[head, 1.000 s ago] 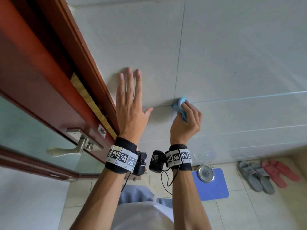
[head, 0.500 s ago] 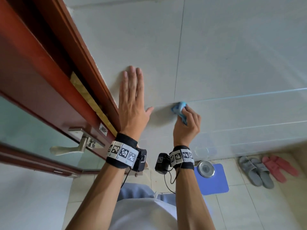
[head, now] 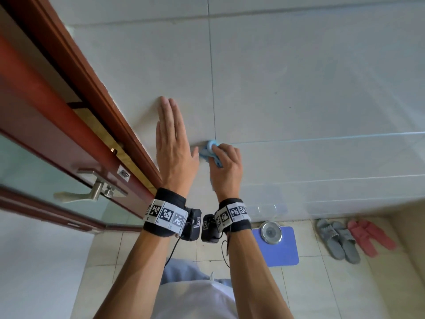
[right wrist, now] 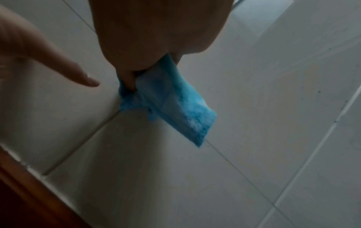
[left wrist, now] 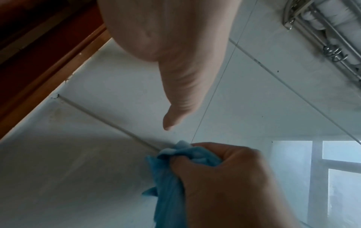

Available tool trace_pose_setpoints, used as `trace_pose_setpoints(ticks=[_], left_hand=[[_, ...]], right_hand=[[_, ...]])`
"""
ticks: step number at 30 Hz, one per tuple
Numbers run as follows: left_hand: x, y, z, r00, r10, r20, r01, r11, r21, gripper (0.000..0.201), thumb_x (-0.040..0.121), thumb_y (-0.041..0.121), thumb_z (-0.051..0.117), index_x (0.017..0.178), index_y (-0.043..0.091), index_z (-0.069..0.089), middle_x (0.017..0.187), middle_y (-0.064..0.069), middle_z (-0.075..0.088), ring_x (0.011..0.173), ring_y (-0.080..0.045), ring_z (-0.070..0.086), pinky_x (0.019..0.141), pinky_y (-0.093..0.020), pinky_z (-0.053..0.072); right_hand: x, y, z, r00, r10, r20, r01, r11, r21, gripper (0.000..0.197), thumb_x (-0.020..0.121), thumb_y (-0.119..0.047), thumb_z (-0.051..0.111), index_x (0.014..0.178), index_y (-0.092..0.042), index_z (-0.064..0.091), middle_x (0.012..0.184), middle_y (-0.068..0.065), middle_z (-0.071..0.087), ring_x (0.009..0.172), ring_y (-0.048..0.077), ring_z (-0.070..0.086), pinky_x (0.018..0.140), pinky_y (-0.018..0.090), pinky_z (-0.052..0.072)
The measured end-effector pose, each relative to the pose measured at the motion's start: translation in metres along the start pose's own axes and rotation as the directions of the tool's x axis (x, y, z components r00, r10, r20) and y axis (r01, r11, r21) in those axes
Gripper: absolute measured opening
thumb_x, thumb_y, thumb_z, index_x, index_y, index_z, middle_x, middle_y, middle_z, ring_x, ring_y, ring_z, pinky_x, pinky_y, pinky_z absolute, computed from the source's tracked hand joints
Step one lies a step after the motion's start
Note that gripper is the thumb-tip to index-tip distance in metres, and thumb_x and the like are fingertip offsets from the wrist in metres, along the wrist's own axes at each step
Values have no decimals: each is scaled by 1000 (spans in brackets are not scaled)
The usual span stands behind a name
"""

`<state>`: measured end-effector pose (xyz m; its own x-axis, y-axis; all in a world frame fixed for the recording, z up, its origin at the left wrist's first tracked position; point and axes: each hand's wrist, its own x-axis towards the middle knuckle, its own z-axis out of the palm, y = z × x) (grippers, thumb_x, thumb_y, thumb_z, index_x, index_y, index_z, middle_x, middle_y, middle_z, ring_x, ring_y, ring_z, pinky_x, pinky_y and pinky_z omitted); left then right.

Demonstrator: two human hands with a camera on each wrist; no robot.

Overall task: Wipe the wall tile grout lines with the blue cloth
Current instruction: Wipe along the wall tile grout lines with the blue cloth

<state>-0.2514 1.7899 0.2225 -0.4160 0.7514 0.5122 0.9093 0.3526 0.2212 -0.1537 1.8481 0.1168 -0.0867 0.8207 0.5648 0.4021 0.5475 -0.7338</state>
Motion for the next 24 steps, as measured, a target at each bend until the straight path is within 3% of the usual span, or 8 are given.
trace_pose_setpoints(ticks=[3, 7, 9, 11, 15, 18, 22, 24], left_hand=[[-3, -1, 2, 996, 78, 53, -81, 996, 49, 121, 82, 25, 84, 165, 2, 0, 174, -19, -6, 162, -31, -4, 131, -44, 17], [-5, -7, 4, 993, 93, 69, -100, 990, 96, 118, 84, 25, 81, 166, 6, -2, 174, -16, -6, 162, -30, -4, 131, -44, 15], [-4, -6, 4, 994, 90, 63, -95, 991, 97, 119, 84, 25, 82, 166, 7, -2, 174, -16, -6, 162, -29, -4, 131, -44, 14], [-4, -4, 4, 995, 78, 59, -83, 993, 89, 120, 84, 26, 82, 166, 7, -3, 174, -16, -7, 162, -29, -5, 131, -44, 14], [-5, 5, 5, 998, 34, 58, -38, 997, 73, 123, 84, 28, 83, 166, 7, -5, 174, -15, -10, 162, -27, -8, 132, -43, 14], [-6, 17, 9, 999, -7, 45, 6, 1000, 21, 124, 82, 27, 85, 166, 5, -4, 174, -16, -10, 162, -28, -7, 132, -41, 12], [-5, 36, 14, 995, -94, 34, 96, 994, -45, 129, 79, 27, 88, 165, 2, -5, 173, -19, -12, 162, -30, -8, 132, -35, 5], [-5, 40, 16, 993, -112, 29, 113, 993, -42, 130, 79, 27, 88, 165, 1, -5, 173, -19, -12, 162, -30, -9, 132, -34, 5]], right_hand=[[-4, -1, 7, 999, 44, 31, -45, 999, 7, 37, 73, 12, 81, 105, -6, 80, 108, 6, 71, 97, 27, 59, 79, 31, 53], [0, 2, 3, 1000, 18, 25, -17, 999, -41, 33, 74, 6, 83, 104, -9, 80, 106, 5, 71, 94, 29, 60, 68, 31, 53], [1, 2, -2, 999, 34, -9, -34, 998, -57, 31, 74, 6, 81, 102, -8, 80, 103, 5, 71, 90, 29, 60, 66, 31, 52], [4, 9, -13, 989, 106, -99, -112, 992, -59, 30, 73, 8, 79, 100, -7, 81, 99, 7, 71, 88, 30, 60, 71, 26, 48], [35, 50, -72, 883, 329, -335, -338, 941, 33, 27, 72, 4, 84, 98, -2, 80, 98, 10, 70, 90, 27, 61, 81, 12, 41], [53, 64, -98, 837, 436, -332, -445, 894, 52, 25, 77, 2, 84, 102, -2, 79, 100, -2, 65, 93, 16, 56, 79, 9, 45], [52, 52, -86, 857, 419, -301, -425, 904, 47, 19, 80, 4, 79, 100, 1, 78, 99, 3, 67, 92, 19, 57, 79, 21, 46], [50, 47, -78, 863, 426, -273, -426, 902, 63, 17, 81, 6, 77, 97, 1, 77, 99, 2, 66, 92, 19, 56, 78, 20, 45]])
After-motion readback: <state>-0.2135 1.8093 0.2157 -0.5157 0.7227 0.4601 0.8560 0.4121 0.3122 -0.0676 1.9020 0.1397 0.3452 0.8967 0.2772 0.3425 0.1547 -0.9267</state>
